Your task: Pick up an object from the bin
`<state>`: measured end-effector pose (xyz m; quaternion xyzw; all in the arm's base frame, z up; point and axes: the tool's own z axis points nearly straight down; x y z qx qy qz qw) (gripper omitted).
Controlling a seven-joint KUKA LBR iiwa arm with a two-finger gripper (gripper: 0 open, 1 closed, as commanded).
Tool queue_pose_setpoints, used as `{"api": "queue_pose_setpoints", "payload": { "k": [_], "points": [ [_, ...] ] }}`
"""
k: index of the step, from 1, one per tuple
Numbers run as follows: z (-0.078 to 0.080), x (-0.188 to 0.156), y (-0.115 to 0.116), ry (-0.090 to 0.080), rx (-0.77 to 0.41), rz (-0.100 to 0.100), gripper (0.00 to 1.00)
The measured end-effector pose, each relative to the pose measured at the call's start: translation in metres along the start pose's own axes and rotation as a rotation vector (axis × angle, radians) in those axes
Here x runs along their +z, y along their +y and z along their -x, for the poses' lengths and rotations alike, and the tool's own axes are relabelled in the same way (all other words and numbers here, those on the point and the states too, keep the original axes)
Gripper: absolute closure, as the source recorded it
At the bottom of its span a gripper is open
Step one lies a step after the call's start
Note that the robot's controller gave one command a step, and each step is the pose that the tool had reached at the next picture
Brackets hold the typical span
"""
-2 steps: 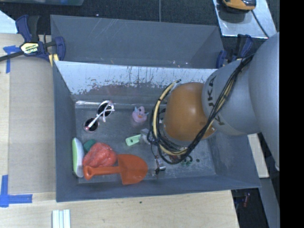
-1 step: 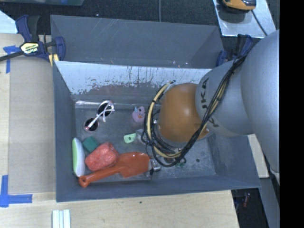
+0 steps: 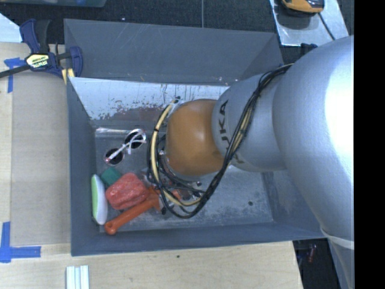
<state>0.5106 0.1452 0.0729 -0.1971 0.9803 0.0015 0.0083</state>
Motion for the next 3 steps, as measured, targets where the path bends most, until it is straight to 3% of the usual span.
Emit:
{"api": "queue_pose_setpoints", "payload": {
  "k": [1, 2, 3],
  "points": [
    [0.0, 0.0, 0.0, 0.0, 0.0, 0.0, 1.0],
    [0.009, -0.049, -0.01, 0.01, 0.034, 0.0, 1.0],
    [0.009, -0.139, -0.017, 0.007, 0.076, 0.0, 1.0]
  ]
}}
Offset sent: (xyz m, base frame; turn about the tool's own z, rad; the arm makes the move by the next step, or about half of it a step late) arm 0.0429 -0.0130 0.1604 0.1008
